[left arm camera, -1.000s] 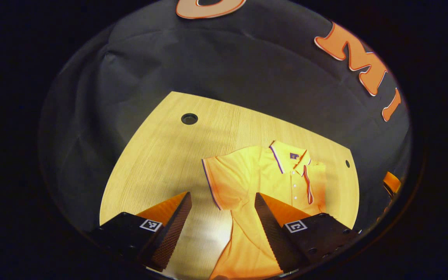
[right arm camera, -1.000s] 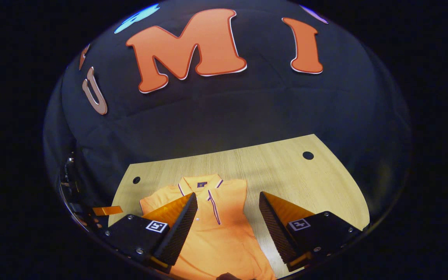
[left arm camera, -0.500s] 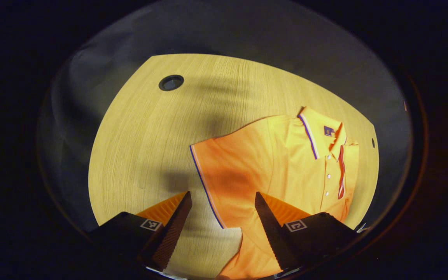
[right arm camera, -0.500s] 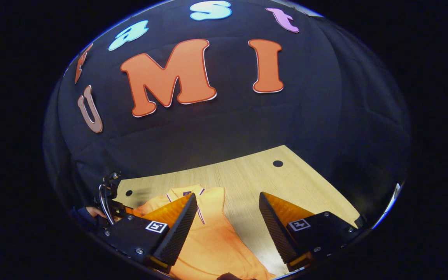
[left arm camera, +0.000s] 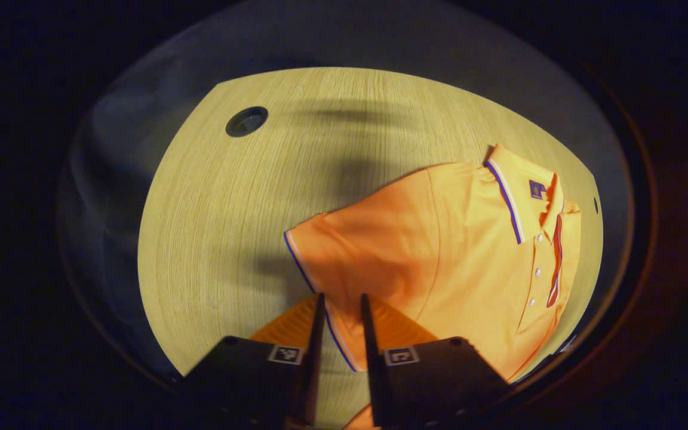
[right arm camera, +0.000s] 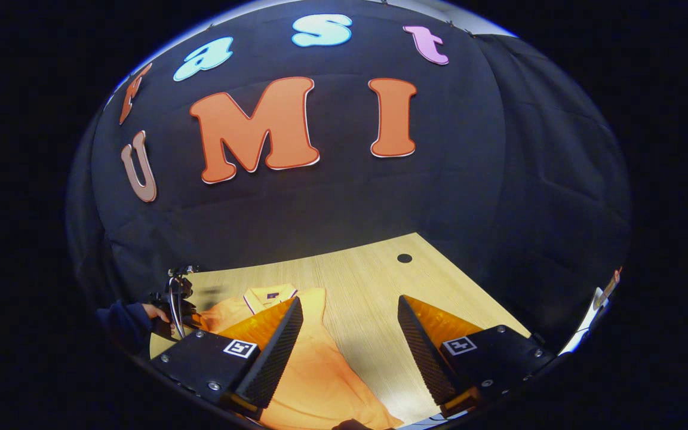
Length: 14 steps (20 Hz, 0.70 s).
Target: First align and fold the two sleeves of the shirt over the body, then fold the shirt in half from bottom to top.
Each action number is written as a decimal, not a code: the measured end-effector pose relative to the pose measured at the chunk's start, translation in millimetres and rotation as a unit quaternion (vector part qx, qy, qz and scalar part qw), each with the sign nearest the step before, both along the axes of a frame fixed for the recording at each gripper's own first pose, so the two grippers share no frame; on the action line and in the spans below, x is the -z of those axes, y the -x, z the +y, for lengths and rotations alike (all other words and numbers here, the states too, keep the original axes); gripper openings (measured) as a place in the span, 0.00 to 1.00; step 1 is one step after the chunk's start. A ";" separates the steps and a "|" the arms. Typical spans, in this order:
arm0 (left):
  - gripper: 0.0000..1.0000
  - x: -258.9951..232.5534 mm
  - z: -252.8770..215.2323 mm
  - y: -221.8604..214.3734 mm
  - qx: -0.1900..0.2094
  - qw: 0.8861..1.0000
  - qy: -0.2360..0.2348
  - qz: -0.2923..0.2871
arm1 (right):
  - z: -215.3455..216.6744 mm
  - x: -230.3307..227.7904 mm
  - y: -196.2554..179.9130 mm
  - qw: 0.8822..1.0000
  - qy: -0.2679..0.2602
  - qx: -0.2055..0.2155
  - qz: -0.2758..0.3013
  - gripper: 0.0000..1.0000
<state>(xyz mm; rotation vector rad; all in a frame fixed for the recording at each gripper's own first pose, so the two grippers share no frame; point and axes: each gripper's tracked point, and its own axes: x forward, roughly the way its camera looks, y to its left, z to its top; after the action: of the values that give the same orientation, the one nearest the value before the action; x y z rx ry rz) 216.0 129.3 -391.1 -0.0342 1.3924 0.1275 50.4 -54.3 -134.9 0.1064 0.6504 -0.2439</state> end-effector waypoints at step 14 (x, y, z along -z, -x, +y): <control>0.02 -71.4 -52.0 -17.3 0.063 0.993 0.037 -0.092 | -8.1 14.9 -31.7 0.997 -0.003 -0.075 0.002 0.97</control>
<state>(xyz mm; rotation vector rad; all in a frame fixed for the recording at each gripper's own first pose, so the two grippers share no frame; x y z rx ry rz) 233.3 77.3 -319.7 -0.0192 1.2115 -0.0315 82.1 -62.4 -149.9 0.0623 0.6599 -0.0969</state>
